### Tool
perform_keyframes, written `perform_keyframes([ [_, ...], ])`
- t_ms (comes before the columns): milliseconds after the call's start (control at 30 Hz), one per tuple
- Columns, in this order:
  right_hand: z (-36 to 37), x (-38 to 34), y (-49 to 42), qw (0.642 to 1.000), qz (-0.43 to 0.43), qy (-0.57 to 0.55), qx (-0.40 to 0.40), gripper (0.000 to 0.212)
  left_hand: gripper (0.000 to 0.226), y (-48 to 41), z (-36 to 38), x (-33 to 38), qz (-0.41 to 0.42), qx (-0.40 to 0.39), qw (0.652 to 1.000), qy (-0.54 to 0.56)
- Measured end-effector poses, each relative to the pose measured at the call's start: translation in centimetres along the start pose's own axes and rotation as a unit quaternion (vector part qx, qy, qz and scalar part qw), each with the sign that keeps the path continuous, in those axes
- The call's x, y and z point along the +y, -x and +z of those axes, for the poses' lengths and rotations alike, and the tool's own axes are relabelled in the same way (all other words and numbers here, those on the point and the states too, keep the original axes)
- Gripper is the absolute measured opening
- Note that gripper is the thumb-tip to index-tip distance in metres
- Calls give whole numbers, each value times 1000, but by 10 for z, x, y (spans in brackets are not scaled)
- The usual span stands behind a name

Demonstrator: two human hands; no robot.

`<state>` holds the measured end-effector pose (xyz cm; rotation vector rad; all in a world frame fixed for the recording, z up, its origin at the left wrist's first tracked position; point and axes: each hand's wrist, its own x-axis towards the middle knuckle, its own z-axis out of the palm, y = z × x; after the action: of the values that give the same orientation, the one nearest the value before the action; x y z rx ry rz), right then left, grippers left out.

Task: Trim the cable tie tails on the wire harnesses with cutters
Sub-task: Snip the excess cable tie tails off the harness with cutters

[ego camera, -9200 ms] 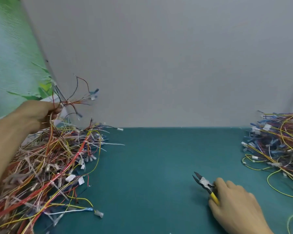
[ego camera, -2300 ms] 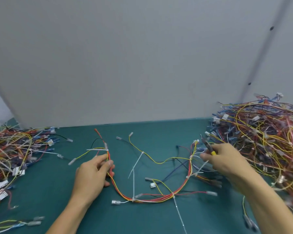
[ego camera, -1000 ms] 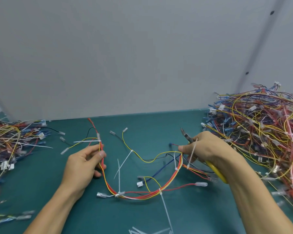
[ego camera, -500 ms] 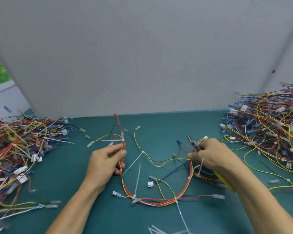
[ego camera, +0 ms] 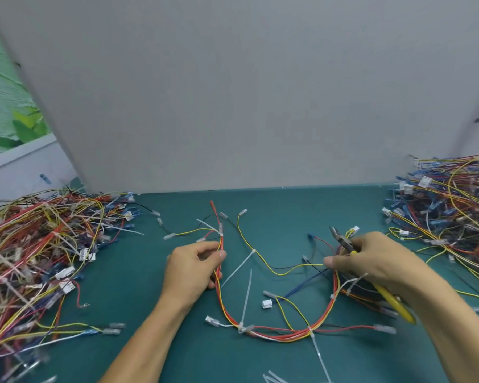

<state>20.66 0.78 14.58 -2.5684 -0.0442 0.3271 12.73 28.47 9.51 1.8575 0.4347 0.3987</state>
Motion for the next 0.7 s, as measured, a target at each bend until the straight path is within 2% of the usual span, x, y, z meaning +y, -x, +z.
perform_keyframes([
  [133, -3, 3, 10, 1000, -20, -2, -23, 36, 16, 5, -2, -1, -7, 29, 999, -44],
  [233, -7, 8, 19, 999, -23, -13, -21, 38, 10, 8, -9, -3, -7, 61, 990, -128],
  [400, -24, 26, 33, 998, -16, -62, 1, 70, 7, 15, -15, 2, -11, 94, 959, -268],
  [467, -30, 36, 39, 996, -11, -85, 12, 76, 5, 17, -14, 4, -13, 97, 947, -307],
  [633, -43, 73, 51, 997, 36, -61, -11, 71, 13, 19, -14, 6, -10, 79, 922, -379],
  [700, -50, 86, 51, 996, 64, -54, 2, 64, 17, 21, -13, 10, -2, 84, 901, -425],
])
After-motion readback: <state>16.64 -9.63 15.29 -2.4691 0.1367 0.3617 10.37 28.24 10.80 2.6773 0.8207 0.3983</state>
